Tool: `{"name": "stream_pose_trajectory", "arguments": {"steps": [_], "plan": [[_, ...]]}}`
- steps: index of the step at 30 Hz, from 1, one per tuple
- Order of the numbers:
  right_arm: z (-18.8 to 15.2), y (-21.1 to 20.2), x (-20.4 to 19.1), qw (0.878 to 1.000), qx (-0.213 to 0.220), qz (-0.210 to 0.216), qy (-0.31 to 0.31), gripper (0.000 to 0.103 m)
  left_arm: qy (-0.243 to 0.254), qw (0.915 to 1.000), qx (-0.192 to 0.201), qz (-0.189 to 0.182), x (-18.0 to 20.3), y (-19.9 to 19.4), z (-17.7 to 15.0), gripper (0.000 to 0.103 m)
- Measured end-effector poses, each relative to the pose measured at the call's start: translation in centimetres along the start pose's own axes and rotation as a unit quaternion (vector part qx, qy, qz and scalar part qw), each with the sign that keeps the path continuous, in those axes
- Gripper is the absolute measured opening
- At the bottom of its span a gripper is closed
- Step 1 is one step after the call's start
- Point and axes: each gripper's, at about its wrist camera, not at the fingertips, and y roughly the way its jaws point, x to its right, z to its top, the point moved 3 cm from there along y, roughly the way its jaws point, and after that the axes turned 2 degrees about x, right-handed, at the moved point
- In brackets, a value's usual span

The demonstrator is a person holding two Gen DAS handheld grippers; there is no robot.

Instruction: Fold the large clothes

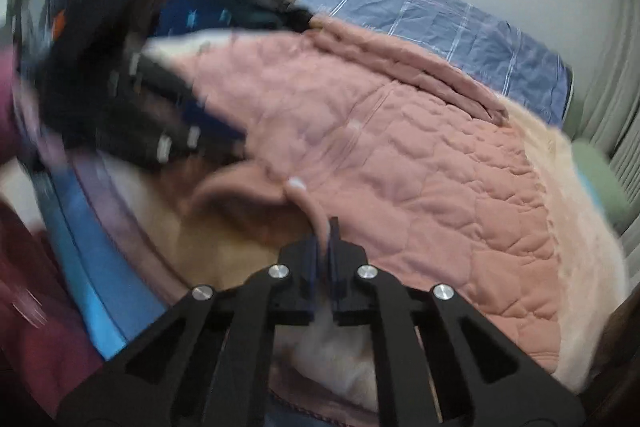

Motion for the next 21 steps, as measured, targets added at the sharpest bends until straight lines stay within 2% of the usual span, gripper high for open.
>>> {"name": "stream_pose_trajectory", "arguments": {"steps": [3, 6, 7, 10, 11, 12, 14, 15, 16, 18, 19, 20, 21], "plan": [[2.3, -2.4, 1.9, 0.990, 0.044, 0.086, 0.098, 0.005, 0.017, 0.9998, 0.004, 0.006, 0.7, -0.2, -0.3, 0.033], [2.3, -1.8, -0.1, 0.989, 0.029, 0.115, 0.086, 0.005, 0.016, 0.9998, 0.001, 0.009, 0.4, 0.2, -0.3, 0.033], [1.9, -0.8, -0.9, 0.991, 0.013, 0.113, 0.071, 0.005, 0.019, 0.9998, 0.001, 0.011, 0.4, 0.3, -0.3, 0.033], [-0.5, 2.4, -3.3, 0.997, -0.048, 0.051, -0.013, 0.005, 0.028, 0.9995, 0.002, 0.012, 0.5, -0.2, -0.5, 0.035], [-0.8, 2.2, -3.5, 0.998, -0.037, 0.043, -0.028, 0.006, 0.029, 0.9995, 0.002, 0.011, 0.4, -0.5, -0.6, 0.036], [-0.8, 1.9, -3.5, 0.998, -0.035, 0.045, -0.028, 0.009, 0.031, 0.9995, 0.003, 0.011, 0.3, -0.8, -0.6, 0.036], [-0.5, 0.9, -3.0, 0.997, -0.045, 0.066, -0.015, 0.024, 0.035, 0.9992, 0.003, 0.018, 0.1, -1.9, -0.7, 0.037], [-0.3, 0.1, -2.6, 0.996, -0.039, 0.080, -0.006, 0.048, 0.033, 0.9992, 0.006, 0.023, -0.1, -2.5, -0.6, 0.038], [0.0, -0.9, -1.5, 0.997, -0.021, 0.077, 0.014, 0.066, 0.028, 0.9991, 0.014, 0.030, -0.5, -3.2, -0.4, 0.040], [0.5, -2.9, 0.8, 0.997, 0.015, 0.058, 0.054, 0.071, 0.000, 0.9979, 0.045, 0.046, -2.2, -5.5, 0.0, 0.055], [0.7, -4.0, 3.3, 0.994, 0.032, 0.041, 0.100, 0.073, -0.020, 0.9965, 0.060, 0.054, -3.3, -6.5, 0.1, 0.070], [0.5, -4.6, 5.6, 0.989, 0.041, 0.024, 0.142, 0.073, -0.054, 0.9931, 0.079, 0.068, -5.1, -7.9, 0.0, 0.077], [0.3, -4.9, 7.3, 0.984, 0.044, 0.013, 0.172, 0.074, -0.083, 0.9890, 0.087, 0.085, -6.8, -8.8, -0.4, 0.077]]}}
